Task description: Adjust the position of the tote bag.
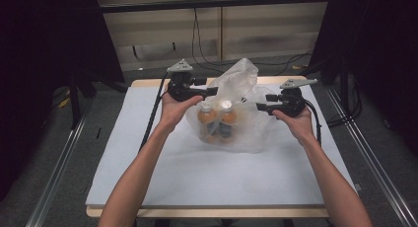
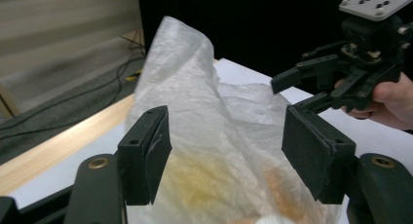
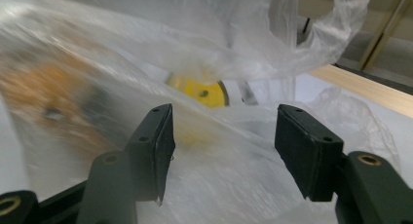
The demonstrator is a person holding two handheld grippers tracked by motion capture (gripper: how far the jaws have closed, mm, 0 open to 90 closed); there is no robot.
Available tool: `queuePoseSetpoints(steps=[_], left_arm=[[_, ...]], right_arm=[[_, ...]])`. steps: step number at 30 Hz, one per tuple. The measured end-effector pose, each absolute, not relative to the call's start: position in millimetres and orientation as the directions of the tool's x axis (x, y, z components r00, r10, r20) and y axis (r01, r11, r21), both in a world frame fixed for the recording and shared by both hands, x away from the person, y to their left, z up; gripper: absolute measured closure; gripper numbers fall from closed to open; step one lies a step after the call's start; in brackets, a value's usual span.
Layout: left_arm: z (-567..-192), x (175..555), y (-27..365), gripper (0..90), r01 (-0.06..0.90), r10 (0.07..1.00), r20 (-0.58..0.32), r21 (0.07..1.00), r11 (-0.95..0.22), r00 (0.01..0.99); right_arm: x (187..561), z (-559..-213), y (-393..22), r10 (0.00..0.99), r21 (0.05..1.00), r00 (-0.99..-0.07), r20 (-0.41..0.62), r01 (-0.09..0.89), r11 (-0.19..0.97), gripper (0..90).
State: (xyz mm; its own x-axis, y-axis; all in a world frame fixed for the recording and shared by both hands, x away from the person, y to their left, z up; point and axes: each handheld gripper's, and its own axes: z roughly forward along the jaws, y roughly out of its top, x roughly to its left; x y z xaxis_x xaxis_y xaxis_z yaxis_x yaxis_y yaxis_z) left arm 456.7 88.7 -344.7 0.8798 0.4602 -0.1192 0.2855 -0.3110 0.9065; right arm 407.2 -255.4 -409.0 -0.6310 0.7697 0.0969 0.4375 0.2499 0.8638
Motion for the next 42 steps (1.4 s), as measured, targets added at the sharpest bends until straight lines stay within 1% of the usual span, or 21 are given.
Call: queuePoseSetpoints(steps=[2, 4, 6, 8, 9, 14, 15, 16, 19, 21, 23, 24, 25, 27, 29, 30, 37, 42], left_arm=[[-347.1, 458.7, 82.4, 32.0, 0.286, 0.447, -0.119, 0.9, -0.327, 0.886], [-350.3, 459.8, 75.9, 31.0, 0.288, 0.443, -0.118, 0.895, -0.341, 0.889], [-354.1, 461.9, 72.7, 31.4, 0.305, 0.447, -0.127, 0.885, -0.353, 0.885], [-357.5, 464.1, 72.8, 34.4, 0.315, 0.456, -0.125, 0.874, -0.37, 0.881], [-358.3, 465.0, 73.5, 37.6, 0.32, 0.457, -0.127, 0.87, -0.375, 0.88], [-359.1, 469.1, 79.1, 50.8, 0.326, 0.441, -0.15, 0.876, -0.356, 0.885], [-359.4, 469.4, 79.2, 52.2, 0.328, 0.438, -0.156, 0.877, -0.351, 0.885], [-359.7, 469.5, 79.2, 52.3, 0.334, 0.442, -0.16, 0.875, -0.35, 0.883], [-361.1, 471.4, 79.4, 52.8, 0.338, 0.432, -0.171, 0.874, -0.348, 0.886], [-361.7, 472.1, 79.5, 55.1, 0.346, 0.427, -0.184, 0.874, -0.341, 0.886], [-361.8, 473.2, 80.0, 58.9, 0.351, 0.42, -0.188, 0.867, -0.354, 0.888], [-362.1, 473.7, 80.1, 62.9, 0.351, 0.42, -0.187, 0.865, -0.358, 0.888], [-363.0, 474.5, 80.4, 62.9, 0.358, 0.415, -0.196, 0.862, -0.359, 0.888], [-365.0, 475.6, 80.8, 75.4, 0.357, 0.395, -0.204, 0.859, -0.366, 0.896], [-366.5, 475.8, 81.0, 83.6, 0.359, 0.386, -0.212, 0.859, -0.364, 0.898], [-366.3, 475.8, 81.2, 90.0, 0.357, 0.382, -0.212, 0.86, -0.365, 0.9], [-358.5, 469.8, 84.0, 90.0, 0.341, 0.378, -0.208, 0.88, -0.33, 0.902], [-348.6, 460.0, 92.5, 90.0, 0.299, 0.396, -0.164, 0.904, -0.307, 0.904]], right_arm=[[410.5, -413.7, -255.0, 0.769, 0.86, -0.631, 0.101, 0.445, 0.252, 40.6], [413.7, -417.3, -254.1, 0.768, 0.859, -0.634, 0.096, 0.442, 0.257, 43.6], [414.9, -419.9, -252.9, 0.767, 0.86, -0.634, 0.1, 0.443, 0.254, 51.8], [414.2, -421.1, -252.2, 0.759, 0.863, -0.644, 0.1, 0.436, 0.256, 59.8], [414.0, -421.7, -252.1, 0.751, 0.863, -0.653, 0.097, 0.431, 0.263, 66.0], [412.1, -419.7, -249.8, 0.742, 0.87, -0.664, 0.096, 0.418, 0.261, 83.0], [411.9, -419.4, -249.7, 0.733, 0.872, -0.673, 0.097, 0.413, 0.263, 87.7], [411.7, -419.3, -249.1, 0.732, 0.872, -0.675, 0.096, 0.412, 0.265, 89.7], [410.8, -419.4, -247.0, 0.727, 0.868, -0.679, 0.099, 0.416, 0.27, 90.0], [409.8, -418.9, -245.9, 0.727, 0.868, -0.679, 0.095, 0.414, 0.273, 90.0], [409.0, -417.2, -245.5, 0.727, 0.872, -0.68, 0.091, 0.408, 0.272, 90.0], [408.6, -415.4, -245.5, 0.724, 0.877, -0.683, 0.092, 0.4, 0.267, 90.0], [408.6, -415.4, -245.5, 0.724, 0.877, -0.683, 0.092, 0.4, 0.267, 90.0], [407.2, -413.2, -245.5, 0.723, 0.881, -0.684, 0.096, 0.396, 0.257, 90.0], [405.7, -411.6, -244.9, 0.723, 0.883, -0.684, 0.094, 0.392, 0.256, 90.0], [404.2, -409.7, -245.0, 0.721, 0.884, -0.686, 0.095, 0.391, 0.255, 90.0], [398.4, -398.6, -247.7, 0.722, 0.897, -0.685, 0.096, 0.373, 0.235, 90.0], [392.2, -391.2, -248.7, 0.72, 0.903, -0.688, 0.088, 0.361, 0.235, 90.0]])
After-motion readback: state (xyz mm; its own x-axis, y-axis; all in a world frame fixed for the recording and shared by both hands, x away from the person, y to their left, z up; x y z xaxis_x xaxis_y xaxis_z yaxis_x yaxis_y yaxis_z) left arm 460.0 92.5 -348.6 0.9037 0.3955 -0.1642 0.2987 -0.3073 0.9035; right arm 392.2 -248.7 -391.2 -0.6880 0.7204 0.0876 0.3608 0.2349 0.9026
